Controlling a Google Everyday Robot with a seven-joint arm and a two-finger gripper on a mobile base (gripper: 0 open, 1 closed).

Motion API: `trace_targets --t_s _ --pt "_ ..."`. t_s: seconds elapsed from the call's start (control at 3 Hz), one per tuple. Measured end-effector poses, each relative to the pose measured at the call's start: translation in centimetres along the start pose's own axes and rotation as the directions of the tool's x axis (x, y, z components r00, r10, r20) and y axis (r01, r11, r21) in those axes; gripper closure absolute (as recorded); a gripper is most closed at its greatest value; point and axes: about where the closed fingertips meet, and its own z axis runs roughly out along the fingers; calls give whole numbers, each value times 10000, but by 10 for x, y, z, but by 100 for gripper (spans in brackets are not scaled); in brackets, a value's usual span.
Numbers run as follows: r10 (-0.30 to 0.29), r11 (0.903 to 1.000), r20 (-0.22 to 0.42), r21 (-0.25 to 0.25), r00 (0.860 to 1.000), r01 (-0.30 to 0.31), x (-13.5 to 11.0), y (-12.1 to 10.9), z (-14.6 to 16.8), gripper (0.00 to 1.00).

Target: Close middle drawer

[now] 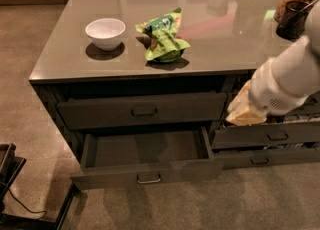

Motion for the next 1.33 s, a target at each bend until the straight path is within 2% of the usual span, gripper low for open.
trace_targets --t_s 0.33,0.67,1.0,1.33 --pt "91 9995 336 -320 9994 -80 4 11 75 89" --pt "-5 9901 123 -1403 9999 22 8 47 174 100" --pt "-5 9901 124 -1403 9999 22 8 47 174 100" --pt "-49 9904 481 -1380 9988 115 21 58 204 100"
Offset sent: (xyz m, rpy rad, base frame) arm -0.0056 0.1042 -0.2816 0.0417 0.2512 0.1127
